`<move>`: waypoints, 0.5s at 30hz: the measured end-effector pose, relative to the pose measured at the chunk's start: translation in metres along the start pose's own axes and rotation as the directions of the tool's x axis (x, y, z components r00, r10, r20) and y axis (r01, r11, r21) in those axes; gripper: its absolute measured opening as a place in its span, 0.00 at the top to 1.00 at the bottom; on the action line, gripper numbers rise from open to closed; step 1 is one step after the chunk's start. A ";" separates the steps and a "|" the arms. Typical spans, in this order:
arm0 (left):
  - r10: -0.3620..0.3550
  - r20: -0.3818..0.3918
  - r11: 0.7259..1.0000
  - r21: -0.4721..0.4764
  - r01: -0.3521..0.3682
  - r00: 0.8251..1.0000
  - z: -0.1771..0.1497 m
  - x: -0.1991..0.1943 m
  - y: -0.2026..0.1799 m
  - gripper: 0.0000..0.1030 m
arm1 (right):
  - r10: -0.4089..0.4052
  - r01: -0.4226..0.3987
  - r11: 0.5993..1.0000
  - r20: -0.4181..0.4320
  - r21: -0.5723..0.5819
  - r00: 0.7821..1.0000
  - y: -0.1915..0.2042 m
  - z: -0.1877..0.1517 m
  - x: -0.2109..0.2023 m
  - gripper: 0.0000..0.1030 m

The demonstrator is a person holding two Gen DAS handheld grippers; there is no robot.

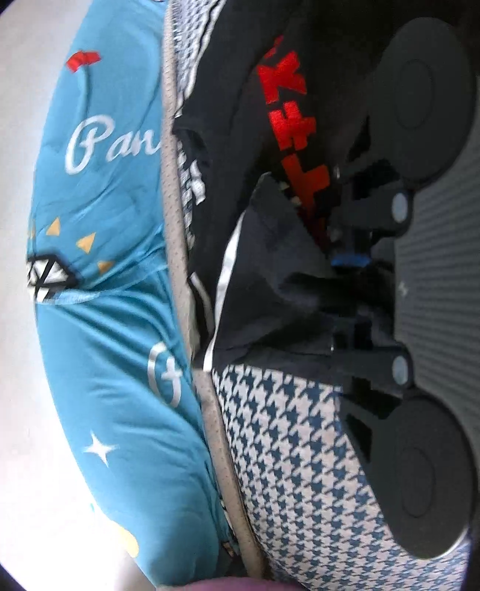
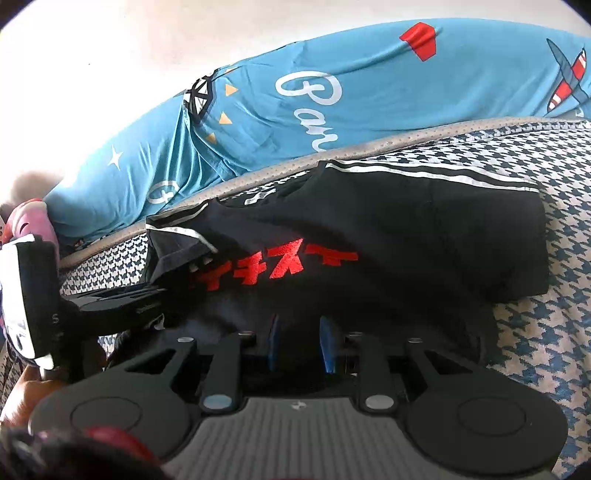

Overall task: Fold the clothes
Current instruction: 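Lower the left gripper onto the T-shirt and close it while the right gripper holds the fold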

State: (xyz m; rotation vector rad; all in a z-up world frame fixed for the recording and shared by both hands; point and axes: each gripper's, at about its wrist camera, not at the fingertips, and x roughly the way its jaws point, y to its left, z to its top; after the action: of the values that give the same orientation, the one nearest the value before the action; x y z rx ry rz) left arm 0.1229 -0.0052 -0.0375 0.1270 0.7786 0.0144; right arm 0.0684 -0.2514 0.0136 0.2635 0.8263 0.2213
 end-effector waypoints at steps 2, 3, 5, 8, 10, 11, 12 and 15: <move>0.035 0.018 0.999 -0.019 -0.035 0.999 0.001 -0.005 0.007 0.82 | 0.000 0.000 1.000 0.003 -0.003 1.000 0.001 0.000 0.001 0.76; 0.056 0.025 0.998 -0.033 -0.055 0.998 0.002 -0.008 0.012 0.82 | 0.000 0.000 1.000 0.004 -0.004 1.000 0.002 0.000 0.001 0.76; 0.100 0.038 0.993 -0.066 -0.097 0.994 0.004 -0.014 0.024 0.82 | 0.000 0.001 1.000 0.006 -0.008 1.000 0.003 0.000 0.003 0.76; 0.196 0.038 0.972 -0.136 -0.190 0.980 0.005 -0.020 0.050 0.82 | -0.002 0.002 1.000 0.011 -0.013 1.000 0.004 0.001 0.004 0.76; 0.265 0.019 0.948 -0.191 -0.257 0.964 0.006 -0.020 0.070 0.82 | -0.001 0.001 1.000 0.012 -0.019 1.000 0.004 0.001 0.005 0.76; 0.297 0.004 0.932 -0.218 -0.289 0.955 0.006 -0.020 0.079 0.82 | -0.001 0.001 1.000 0.012 -0.022 1.000 0.005 0.001 0.005 0.76; 0.326 -0.020 0.915 -0.246 -0.321 0.945 0.005 -0.019 0.090 0.79 | -0.001 0.001 1.000 0.013 -0.024 1.000 0.006 0.001 0.006 0.76; 0.378 -0.094 0.859 -0.335 -0.387 0.921 0.000 -0.019 0.119 0.68 | -0.002 0.003 0.999 0.013 -0.032 1.000 0.008 0.001 0.008 0.76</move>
State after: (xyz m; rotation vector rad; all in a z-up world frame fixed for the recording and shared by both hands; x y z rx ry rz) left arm 0.1129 0.1119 -0.0098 -0.0579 0.7539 0.5342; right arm 0.0738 -0.2418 0.0117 0.2340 0.8093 0.2300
